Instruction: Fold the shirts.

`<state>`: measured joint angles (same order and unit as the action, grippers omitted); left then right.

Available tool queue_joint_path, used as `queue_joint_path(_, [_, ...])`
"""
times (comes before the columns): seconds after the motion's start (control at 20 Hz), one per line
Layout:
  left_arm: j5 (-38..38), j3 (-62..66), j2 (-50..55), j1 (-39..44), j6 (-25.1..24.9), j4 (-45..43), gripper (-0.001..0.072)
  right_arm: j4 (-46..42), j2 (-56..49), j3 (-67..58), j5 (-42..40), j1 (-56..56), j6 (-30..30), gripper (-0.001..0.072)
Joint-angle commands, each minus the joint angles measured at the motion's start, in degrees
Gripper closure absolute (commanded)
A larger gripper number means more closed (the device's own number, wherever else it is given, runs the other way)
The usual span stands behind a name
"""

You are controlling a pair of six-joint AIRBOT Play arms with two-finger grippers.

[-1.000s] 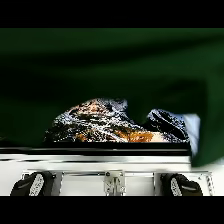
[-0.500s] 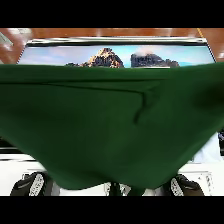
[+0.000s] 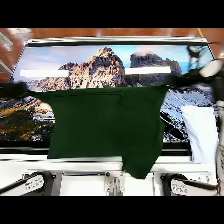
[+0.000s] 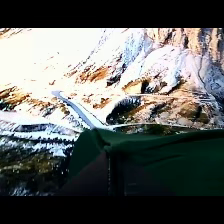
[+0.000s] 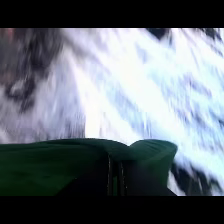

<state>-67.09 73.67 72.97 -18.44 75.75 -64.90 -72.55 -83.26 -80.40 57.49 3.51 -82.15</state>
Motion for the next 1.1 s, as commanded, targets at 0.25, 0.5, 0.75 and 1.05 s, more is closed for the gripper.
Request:
queue_joint_path(0.25, [18.5,20.9,33.1,7.2,-0.3,1.0,0.0677,3.1,-19.3,0.8,-44.8,-4.6,-3.4,0.0650])
queue_joint_path(0.5, [19.7,21.3,36.9,8.0,-0.1,2.9,0.0677,3.3,-22.3,0.8,-40.2,-4.7,-3.5,0.0650])
queue_joint_path(0.75, [0.8,21.3,36.0,6.8,-2.2,2.9,0.0676,2.9,-16.3,0.8,-17.8,-1.6,-3.3,0.0650])
queue_joint_path(1.05, [-17.2,21.3,37.9,6.6,3.3,-2.4,0.0677,2.6,-16.6,2.3,7.7,0.0,-7.6,0.0650])
